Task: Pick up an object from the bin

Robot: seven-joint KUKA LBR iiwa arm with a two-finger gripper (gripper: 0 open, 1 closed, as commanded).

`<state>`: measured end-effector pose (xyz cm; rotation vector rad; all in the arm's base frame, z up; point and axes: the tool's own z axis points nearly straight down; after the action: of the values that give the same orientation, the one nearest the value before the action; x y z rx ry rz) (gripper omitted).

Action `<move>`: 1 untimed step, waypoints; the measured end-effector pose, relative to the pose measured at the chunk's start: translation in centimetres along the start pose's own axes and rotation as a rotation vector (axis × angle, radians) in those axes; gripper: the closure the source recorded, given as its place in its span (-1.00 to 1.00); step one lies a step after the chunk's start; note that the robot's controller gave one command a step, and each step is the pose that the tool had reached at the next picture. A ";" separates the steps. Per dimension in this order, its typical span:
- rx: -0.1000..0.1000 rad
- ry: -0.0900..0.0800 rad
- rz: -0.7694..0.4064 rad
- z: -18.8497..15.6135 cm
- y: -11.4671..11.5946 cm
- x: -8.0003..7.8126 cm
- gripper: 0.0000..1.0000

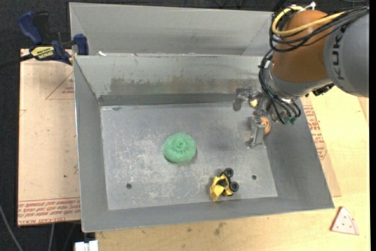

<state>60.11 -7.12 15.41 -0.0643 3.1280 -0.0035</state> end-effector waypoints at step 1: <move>-0.002 0.004 -0.011 1.5 1.1 -0.9 -1.00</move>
Offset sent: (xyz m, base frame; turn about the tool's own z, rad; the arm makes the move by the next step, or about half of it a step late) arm -0.0239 0.0087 0.0087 0.0846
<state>60.95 -6.04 13.91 -0.0811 3.1320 -0.0003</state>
